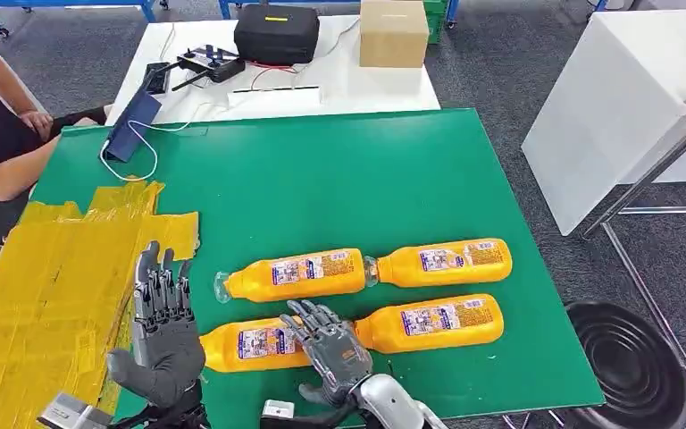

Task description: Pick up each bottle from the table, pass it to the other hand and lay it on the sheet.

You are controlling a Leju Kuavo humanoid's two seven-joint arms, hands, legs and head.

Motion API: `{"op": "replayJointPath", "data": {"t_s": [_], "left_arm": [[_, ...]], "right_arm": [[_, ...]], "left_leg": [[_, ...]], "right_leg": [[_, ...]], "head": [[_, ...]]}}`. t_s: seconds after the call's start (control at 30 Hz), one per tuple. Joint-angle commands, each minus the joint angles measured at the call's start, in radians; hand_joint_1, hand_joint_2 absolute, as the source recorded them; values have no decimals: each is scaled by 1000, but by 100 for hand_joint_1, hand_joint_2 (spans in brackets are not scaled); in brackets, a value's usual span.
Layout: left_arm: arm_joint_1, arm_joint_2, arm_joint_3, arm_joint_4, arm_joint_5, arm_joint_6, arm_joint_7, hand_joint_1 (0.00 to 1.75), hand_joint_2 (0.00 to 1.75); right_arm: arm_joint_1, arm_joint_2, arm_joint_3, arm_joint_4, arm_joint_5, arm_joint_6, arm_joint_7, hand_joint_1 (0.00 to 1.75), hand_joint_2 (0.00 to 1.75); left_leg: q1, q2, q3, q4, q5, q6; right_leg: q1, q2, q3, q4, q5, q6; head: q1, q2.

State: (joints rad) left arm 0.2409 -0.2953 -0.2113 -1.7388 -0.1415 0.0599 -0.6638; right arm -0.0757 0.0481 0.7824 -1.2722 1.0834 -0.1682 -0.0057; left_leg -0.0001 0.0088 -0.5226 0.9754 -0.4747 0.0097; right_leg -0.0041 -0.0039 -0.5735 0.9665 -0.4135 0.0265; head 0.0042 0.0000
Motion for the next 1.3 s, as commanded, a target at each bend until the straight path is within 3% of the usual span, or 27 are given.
{"op": "replayJointPath", "data": {"t_s": [0.03, 0.33, 1.3], "left_arm": [[-22, -24, 15, 55, -1, -4, -32, 0, 0], [-44, -14, -3, 78, 11, -25, -34, 0, 0], [-44, -14, -3, 78, 11, -25, -34, 0, 0]], "right_arm": [[-78, -7, 32, 102, 38, 4, 43, 0, 175], [-215, 22, 120, 346, -56, 120, -36, 0, 175], [-215, 22, 120, 346, -56, 120, -36, 0, 175]], "left_leg": [[1, 0, 3, 0, -1, -1], [1, 0, 3, -1, 0, -1], [1, -2, 8, -1, 0, 0]], "right_leg": [[0, 1, 3, -1, 0, 0], [1, 1, 3, -1, 0, 0], [1, -1, 8, -1, 0, 0]], "head": [[0, 0], [0, 0], [0, 0]]}}
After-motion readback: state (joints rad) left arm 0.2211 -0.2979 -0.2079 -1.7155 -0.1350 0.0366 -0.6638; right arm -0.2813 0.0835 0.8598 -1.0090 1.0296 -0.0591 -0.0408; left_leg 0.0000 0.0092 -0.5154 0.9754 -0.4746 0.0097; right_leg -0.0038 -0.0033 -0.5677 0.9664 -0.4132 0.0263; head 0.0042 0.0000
